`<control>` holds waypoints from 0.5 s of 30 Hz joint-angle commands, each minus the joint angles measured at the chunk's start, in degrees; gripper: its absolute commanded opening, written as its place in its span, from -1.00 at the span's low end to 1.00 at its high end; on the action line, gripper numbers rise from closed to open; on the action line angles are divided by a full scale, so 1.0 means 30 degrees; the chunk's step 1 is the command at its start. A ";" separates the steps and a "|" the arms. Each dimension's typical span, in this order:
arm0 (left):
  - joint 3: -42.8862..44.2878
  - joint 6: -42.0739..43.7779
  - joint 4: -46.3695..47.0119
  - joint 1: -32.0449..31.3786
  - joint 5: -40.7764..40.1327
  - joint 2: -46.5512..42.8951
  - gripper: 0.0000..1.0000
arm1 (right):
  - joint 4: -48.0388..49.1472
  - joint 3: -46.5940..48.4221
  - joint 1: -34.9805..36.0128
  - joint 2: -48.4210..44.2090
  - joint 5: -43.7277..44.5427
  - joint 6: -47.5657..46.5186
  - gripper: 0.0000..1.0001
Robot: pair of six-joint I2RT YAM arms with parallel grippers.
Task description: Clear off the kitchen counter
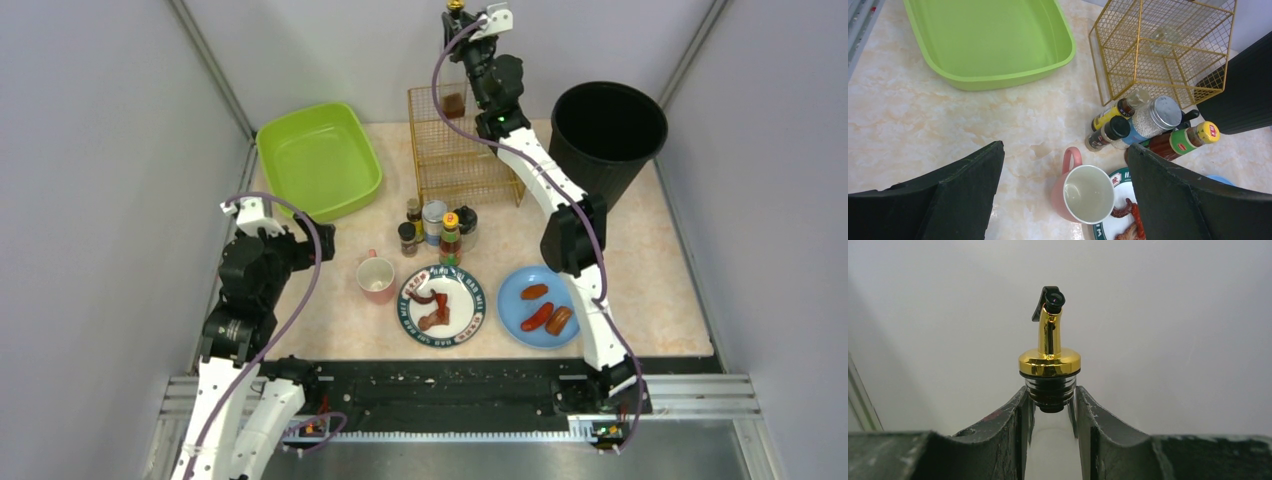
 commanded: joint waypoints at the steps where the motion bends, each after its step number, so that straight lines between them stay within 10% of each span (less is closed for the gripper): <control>1: 0.0029 0.0038 0.0680 0.0243 0.0390 0.0221 0.95 | 0.1826 0.1053 -0.0081 -0.0005 -0.0345 0.0577 -1.00; 15: 0.0033 -0.0021 0.0694 0.0397 0.0542 0.0284 0.95 | 0.2375 0.2772 -0.0073 0.0749 -0.0473 0.0081 -1.00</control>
